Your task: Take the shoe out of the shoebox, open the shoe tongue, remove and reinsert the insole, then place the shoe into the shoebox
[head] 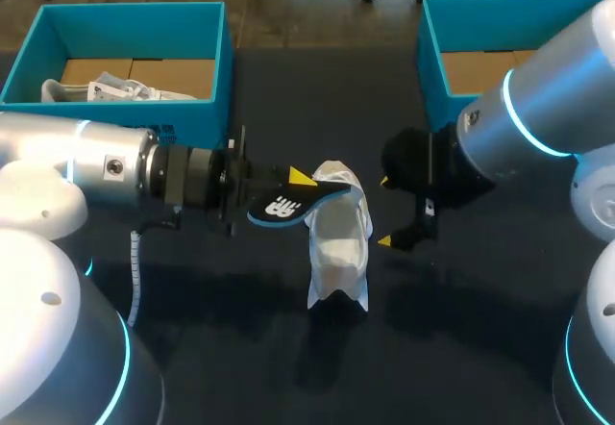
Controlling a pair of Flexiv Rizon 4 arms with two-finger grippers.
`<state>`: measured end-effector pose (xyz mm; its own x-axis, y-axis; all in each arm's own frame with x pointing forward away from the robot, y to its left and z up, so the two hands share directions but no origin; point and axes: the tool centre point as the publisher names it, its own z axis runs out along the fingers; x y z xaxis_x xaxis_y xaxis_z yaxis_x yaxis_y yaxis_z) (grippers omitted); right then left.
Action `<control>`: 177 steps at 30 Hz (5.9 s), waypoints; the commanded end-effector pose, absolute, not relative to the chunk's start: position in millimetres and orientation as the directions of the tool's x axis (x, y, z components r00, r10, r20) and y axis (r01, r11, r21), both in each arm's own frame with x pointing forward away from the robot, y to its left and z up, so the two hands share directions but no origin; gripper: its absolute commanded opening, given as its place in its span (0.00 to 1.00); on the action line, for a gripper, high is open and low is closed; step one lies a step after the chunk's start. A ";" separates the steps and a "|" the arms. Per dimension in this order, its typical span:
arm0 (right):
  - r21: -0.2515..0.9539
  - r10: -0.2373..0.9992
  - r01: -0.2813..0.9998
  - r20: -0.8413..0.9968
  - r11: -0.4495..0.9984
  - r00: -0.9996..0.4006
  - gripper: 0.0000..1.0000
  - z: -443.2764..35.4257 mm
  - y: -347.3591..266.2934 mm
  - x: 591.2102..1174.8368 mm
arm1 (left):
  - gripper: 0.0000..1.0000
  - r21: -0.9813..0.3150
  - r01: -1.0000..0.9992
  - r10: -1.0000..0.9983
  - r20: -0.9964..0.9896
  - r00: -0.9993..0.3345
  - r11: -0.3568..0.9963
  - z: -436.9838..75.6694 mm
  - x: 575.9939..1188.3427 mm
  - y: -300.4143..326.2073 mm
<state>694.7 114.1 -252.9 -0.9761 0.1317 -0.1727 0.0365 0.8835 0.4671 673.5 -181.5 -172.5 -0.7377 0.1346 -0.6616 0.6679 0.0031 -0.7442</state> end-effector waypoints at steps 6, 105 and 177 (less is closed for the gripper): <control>0.443 0.072 -0.010 -0.168 0.897 -0.983 1.00 -277.8 121.8 705.6 | 0.00 -0.744 0.668 0.138 -0.661 -0.738 0.004 -172.3 673.7 -181.9; 0.436 0.052 -0.035 -0.186 0.899 -0.981 1.00 -324.5 110.1 727.2 | 0.00 -0.827 0.554 0.107 -0.562 -0.821 -0.096 -229.6 641.4 -213.1; 0.436 0.052 -0.035 -0.186 0.899 -0.981 1.00 -324.5 110.1 727.2 | 0.00 -0.856 0.509 0.070 -0.504 -0.861 0.091 -334.8 692.2 -235.4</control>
<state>728.0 108.9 -323.4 -0.9818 0.0497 -0.1830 -0.0361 0.8984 0.4377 689.1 -227.5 -330.3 -0.8612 0.0691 -0.5036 0.5082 0.0905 -0.8565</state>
